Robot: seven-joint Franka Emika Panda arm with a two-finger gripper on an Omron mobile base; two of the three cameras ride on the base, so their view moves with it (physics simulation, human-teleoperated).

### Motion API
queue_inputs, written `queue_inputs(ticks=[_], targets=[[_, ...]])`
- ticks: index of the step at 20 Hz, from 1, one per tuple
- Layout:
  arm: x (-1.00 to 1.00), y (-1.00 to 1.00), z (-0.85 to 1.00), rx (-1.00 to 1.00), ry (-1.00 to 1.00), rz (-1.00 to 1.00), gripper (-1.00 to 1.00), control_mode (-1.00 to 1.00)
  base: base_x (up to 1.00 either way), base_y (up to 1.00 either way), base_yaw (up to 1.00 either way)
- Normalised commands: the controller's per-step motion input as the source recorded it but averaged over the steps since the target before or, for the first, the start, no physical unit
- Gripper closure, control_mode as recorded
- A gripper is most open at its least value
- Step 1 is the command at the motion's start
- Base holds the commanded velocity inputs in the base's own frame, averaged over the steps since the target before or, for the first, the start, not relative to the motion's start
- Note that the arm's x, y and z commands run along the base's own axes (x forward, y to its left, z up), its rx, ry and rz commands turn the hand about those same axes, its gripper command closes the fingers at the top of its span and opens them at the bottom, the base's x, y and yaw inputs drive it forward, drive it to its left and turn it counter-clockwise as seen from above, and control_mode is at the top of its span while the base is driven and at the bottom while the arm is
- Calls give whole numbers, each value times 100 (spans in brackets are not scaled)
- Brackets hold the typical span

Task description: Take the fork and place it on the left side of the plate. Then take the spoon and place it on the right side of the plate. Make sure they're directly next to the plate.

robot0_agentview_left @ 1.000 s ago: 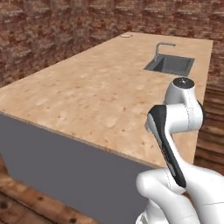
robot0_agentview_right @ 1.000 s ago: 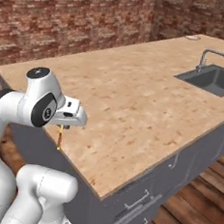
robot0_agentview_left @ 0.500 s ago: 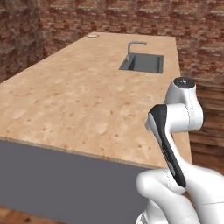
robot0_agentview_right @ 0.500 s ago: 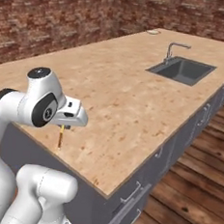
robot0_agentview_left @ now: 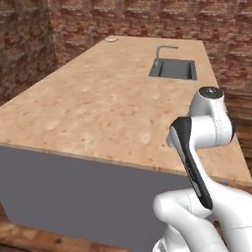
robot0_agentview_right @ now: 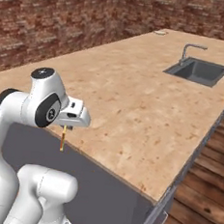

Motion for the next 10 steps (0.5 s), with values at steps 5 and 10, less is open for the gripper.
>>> queue_inputs(ticks=[5, 10], targets=[[0, 0, 0, 0, 0, 0, 100, 100, -14, 100, 0], [0, 0, 0, 0, 0, 0, 100, 100, 0, 100, -3]])
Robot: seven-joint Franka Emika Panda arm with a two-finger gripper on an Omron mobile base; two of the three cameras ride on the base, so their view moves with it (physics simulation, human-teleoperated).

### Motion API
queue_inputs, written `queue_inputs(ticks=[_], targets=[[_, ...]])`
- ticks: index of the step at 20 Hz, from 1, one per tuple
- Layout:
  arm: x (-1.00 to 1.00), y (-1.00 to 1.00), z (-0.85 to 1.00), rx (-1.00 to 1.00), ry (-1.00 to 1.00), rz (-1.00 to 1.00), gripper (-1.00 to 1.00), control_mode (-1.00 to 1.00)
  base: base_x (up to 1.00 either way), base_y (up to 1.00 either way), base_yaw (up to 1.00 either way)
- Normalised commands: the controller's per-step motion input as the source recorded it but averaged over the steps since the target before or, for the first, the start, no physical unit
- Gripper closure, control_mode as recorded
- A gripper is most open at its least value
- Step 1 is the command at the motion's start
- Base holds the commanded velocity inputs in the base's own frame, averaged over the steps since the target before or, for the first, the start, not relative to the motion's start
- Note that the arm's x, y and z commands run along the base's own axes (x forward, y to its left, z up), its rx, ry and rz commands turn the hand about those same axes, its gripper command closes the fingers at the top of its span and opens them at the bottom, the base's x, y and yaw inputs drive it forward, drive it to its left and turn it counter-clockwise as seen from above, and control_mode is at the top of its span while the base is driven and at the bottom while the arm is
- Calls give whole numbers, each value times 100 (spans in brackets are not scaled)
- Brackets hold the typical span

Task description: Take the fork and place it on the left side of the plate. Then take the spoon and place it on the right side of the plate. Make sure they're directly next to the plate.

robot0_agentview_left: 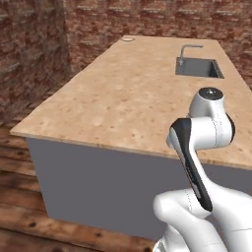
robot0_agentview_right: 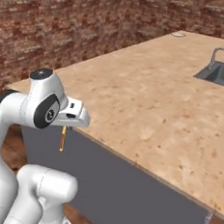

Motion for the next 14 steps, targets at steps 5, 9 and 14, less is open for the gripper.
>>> queue_inputs(ticks=[5, 9, 14], targets=[[0, 0, 0, 0, 0, 0, 100, 100, 12, 100, -6], [0, 0, 0, 0, 0, 0, 100, 100, 21, 100, -7], [0, 0, 0, 0, 0, 0, 100, 100, 26, 100, -8]])
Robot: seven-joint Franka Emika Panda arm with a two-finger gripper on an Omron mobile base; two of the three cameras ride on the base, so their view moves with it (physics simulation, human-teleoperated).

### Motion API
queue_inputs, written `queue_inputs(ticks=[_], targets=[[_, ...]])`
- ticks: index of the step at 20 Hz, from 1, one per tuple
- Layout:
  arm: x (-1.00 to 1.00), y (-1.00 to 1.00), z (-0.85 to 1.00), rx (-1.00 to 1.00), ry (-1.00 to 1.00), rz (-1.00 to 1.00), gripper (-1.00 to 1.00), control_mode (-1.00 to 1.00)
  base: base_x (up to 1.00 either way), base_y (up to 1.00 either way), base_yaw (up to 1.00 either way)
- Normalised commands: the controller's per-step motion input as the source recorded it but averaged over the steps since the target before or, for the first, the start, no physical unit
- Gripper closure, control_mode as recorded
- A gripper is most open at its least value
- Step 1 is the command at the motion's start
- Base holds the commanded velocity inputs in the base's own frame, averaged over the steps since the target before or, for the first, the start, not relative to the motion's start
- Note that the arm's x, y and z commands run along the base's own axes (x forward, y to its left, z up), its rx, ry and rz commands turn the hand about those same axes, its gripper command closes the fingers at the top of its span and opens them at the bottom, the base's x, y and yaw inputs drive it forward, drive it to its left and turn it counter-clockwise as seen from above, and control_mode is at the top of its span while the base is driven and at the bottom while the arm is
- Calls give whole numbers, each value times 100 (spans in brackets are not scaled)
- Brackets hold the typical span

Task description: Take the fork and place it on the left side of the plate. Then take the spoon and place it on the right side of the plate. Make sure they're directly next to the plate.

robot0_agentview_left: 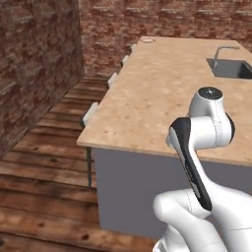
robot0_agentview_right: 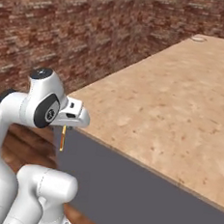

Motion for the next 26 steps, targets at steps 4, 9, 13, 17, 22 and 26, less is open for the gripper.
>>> queue_inputs(ticks=[4, 9, 13, 17, 22, 26], targets=[[0, 0, 0, 0, 0, 0, 100, 100, 30, 100, -9], [0, 0, 0, 0, 0, 0, 100, 100, 46, 100, -13], [0, 0, 0, 0, 0, 0, 100, 100, 61, 100, -18], [0, 0, 0, 0, 0, 0, 100, 100, 78, 100, -27], [0, 0, 0, 0, 0, 0, 100, 100, 89, 92, -39], [0, 0, 0, 0, 0, 0, 100, 100, 89, 88, -40]])
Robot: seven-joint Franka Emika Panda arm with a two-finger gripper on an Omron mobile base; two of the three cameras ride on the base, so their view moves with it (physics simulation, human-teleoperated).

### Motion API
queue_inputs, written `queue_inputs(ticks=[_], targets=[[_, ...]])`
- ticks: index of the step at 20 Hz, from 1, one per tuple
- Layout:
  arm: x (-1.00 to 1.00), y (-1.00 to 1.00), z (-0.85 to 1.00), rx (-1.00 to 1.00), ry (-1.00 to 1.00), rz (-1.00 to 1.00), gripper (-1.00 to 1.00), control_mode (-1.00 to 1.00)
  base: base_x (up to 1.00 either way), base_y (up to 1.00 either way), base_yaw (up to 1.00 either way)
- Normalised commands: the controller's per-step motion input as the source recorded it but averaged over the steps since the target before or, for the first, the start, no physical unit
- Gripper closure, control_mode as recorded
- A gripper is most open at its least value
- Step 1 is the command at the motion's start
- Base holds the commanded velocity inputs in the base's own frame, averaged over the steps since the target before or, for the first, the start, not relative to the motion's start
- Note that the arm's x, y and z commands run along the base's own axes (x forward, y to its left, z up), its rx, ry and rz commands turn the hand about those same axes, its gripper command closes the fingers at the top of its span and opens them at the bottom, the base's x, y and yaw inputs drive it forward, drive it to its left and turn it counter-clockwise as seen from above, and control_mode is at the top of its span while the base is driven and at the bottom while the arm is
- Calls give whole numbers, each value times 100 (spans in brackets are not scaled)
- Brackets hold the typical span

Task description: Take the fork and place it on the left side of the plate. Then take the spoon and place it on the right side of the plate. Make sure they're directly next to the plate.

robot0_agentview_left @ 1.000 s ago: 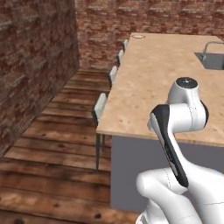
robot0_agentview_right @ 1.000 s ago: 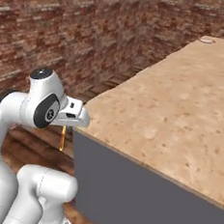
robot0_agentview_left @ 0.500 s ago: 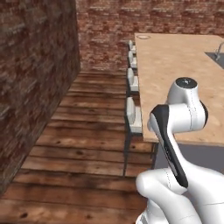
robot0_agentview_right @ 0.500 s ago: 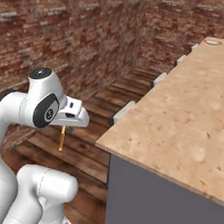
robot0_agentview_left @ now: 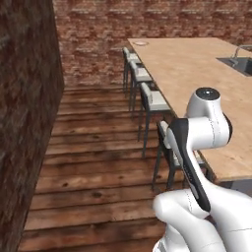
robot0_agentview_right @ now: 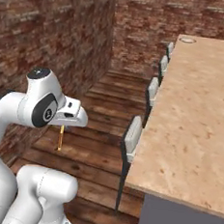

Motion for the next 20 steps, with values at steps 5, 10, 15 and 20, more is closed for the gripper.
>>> queue_inputs(ticks=[5, 10, 15, 20], targets=[[0, 0, 0, 0, 0, 0, 100, 100, 84, 78, -45], [0, 0, 0, 0, 0, 0, 100, 100, 77, 73, -48], [0, 0, 0, 0, 0, 0, 100, 100, 79, 70, -49], [0, 0, 0, 0, 0, 0, 100, 100, 76, 74, -48]])
